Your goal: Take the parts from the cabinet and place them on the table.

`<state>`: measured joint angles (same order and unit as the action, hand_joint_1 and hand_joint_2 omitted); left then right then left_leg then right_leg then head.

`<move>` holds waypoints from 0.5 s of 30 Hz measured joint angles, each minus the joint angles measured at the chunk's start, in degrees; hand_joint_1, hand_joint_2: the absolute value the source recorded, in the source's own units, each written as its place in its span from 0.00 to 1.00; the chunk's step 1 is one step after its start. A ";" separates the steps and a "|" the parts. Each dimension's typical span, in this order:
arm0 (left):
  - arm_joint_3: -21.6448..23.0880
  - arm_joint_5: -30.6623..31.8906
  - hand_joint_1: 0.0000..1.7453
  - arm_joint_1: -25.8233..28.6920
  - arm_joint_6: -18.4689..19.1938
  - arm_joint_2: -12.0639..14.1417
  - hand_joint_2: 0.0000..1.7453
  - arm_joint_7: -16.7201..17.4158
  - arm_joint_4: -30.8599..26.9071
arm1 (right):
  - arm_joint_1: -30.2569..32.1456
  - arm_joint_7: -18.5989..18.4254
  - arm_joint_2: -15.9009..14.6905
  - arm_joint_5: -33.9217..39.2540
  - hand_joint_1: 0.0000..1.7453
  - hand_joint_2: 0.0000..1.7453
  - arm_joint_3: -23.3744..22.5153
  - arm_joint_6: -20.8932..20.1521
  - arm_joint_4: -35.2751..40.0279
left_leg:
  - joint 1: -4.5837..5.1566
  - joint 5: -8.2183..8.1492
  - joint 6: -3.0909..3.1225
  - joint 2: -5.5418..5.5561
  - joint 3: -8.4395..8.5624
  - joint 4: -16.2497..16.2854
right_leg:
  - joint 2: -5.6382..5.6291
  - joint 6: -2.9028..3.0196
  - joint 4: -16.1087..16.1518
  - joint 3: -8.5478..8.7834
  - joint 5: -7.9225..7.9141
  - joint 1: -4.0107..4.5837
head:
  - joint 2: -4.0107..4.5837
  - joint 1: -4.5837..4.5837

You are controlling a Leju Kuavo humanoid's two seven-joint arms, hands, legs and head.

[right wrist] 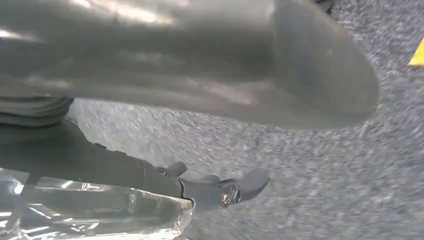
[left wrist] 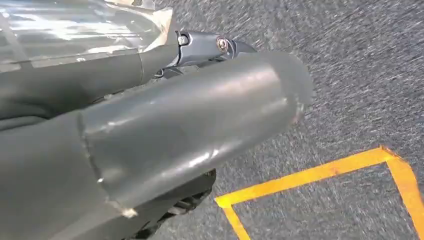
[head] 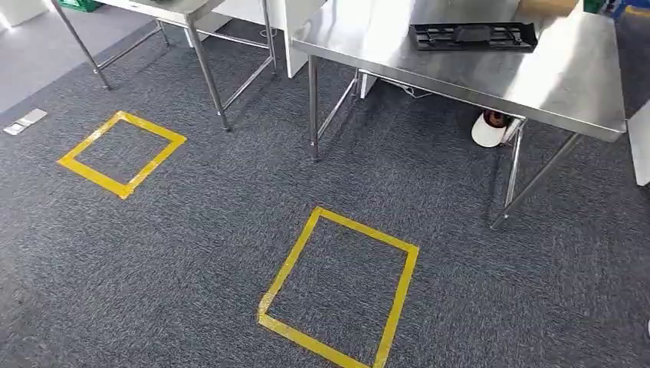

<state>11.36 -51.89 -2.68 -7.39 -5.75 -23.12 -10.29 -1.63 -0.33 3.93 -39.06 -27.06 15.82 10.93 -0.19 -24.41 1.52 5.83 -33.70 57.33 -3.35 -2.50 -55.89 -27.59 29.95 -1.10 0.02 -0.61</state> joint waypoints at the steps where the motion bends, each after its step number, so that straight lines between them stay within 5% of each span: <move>1: 0.04 -0.26 0.00 0.11 0.54 0.07 0.00 0.02 0.00 | -0.05 -0.02 0.26 -0.37 0.00 0.00 0.24 -0.04 0.00 | -0.09 0.26 -0.38 0.29 -0.22 -0.10 | 0.45 0.34 -0.31 -0.25 -0.08 0.07 | 0.00 -0.16; 3: 0.04 -0.88 0.00 0.70 1.31 0.24 0.00 0.04 0.02 | -0.21 -0.15 0.57 -0.92 0.00 0.00 0.72 -0.24 0.00 | -0.32 0.69 -1.16 1.25 -0.62 -0.30 | 1.41 1.08 -0.32 0.16 -0.45 0.35 | 0.00 -0.07; 4: 0.04 -1.05 0.00 0.83 1.62 0.50 0.00 0.13 0.11 | -0.27 -0.15 0.77 -1.31 0.00 0.00 0.94 -0.31 0.00 | -0.62 0.37 -1.24 0.54 -0.91 0.21 | 2.07 1.82 0.11 -0.03 -0.93 -0.81 | 0.00 -0.11; 5: 0.07 -1.38 0.00 0.93 1.75 0.50 0.00 0.15 0.11 | -0.38 -0.15 0.85 -1.53 0.00 0.00 1.20 -0.35 0.00 | -0.24 -1.05 -1.48 -2.63 -1.53 1.65 | 2.55 2.12 0.15 0.10 -1.11 -0.42 | 0.00 -0.24; 6: 0.07 -1.44 0.00 0.83 1.79 0.52 0.00 0.22 0.11 | -0.30 -0.13 1.22 -1.64 0.00 0.00 1.46 -0.35 0.00 | -0.31 -3.65 -1.70 -4.39 -3.11 5.19 | 3.34 2.85 0.12 -0.04 -1.14 -0.24 | 0.00 -0.65; 8: 0.07 -1.53 0.00 0.80 1.83 0.59 0.00 0.28 0.11 | 0.00 -0.13 1.40 -1.81 0.00 0.00 1.79 -0.35 -0.02 | -0.52 -8.20 -2.25 -5.24 -7.15 14.51 | 5.17 2.89 0.10 -0.25 -1.11 0.07 | 0.00 -0.65; 9: 0.07 -1.55 0.00 0.83 1.88 0.59 0.00 0.31 0.11 | 0.07 -0.13 1.40 -2.01 0.00 0.00 1.92 -0.35 -0.02 | -0.59 -9.02 -2.46 -5.41 -8.30 17.41 | 6.09 2.89 0.08 -0.38 -1.09 0.09 | 0.00 -0.68; 11: 0.07 -1.81 0.00 0.95 1.88 0.59 0.00 0.31 0.13 | -0.05 -0.13 1.62 -2.66 0.00 0.00 2.36 -0.35 -0.02 | -0.97 -6.91 -2.64 -5.84 -6.68 15.11 | 7.57 2.91 0.07 -0.73 -1.00 0.07 | 0.00 -0.70; 12: 0.07 -1.97 0.00 0.98 1.86 0.59 0.00 0.31 0.13 | -0.22 -0.02 1.81 -3.01 0.00 0.00 2.64 -0.35 -0.02 | -1.16 -4.59 -2.69 -6.42 -3.79 10.25 | 8.27 2.95 0.08 -0.59 -0.92 0.04 | 0.00 -0.66; 13: 0.07 -1.99 0.00 0.98 1.77 0.59 0.00 0.31 0.13 | -0.34 0.00 1.99 -3.28 0.00 0.00 2.93 -0.35 -0.02 | -1.27 -2.72 -2.64 -7.91 -0.56 4.82 | 8.86 2.83 0.06 -0.42 -0.73 0.04 | 0.00 -0.70; 14: 0.07 -1.99 0.00 0.87 1.79 0.48 0.00 0.28 0.11 | -0.45 0.00 2.12 -3.49 0.00 0.00 3.21 -0.33 -0.02 | -1.22 -2.52 -2.56 -11.24 1.74 1.14 | 9.36 2.53 -0.13 0.29 -0.54 0.44 | 0.00 -0.70; 15: 0.04 -1.99 0.00 0.63 1.79 0.50 0.00 0.13 0.11 | -0.34 -0.04 2.27 -4.04 0.00 0.00 3.41 -0.31 -0.04 | -0.92 -2.48 -2.02 -11.48 1.76 0.70 | 9.89 2.00 -0.48 -0.39 -0.18 1.06 | 0.00 -0.67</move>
<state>11.41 -53.88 -2.05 -5.60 -5.25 -22.99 -10.19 -1.97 -0.37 6.20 -43.10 -23.65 15.52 10.88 -1.11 -26.89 -0.50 -5.65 -31.94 58.02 6.54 -0.50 -56.37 -27.98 29.77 -0.04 0.02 -1.28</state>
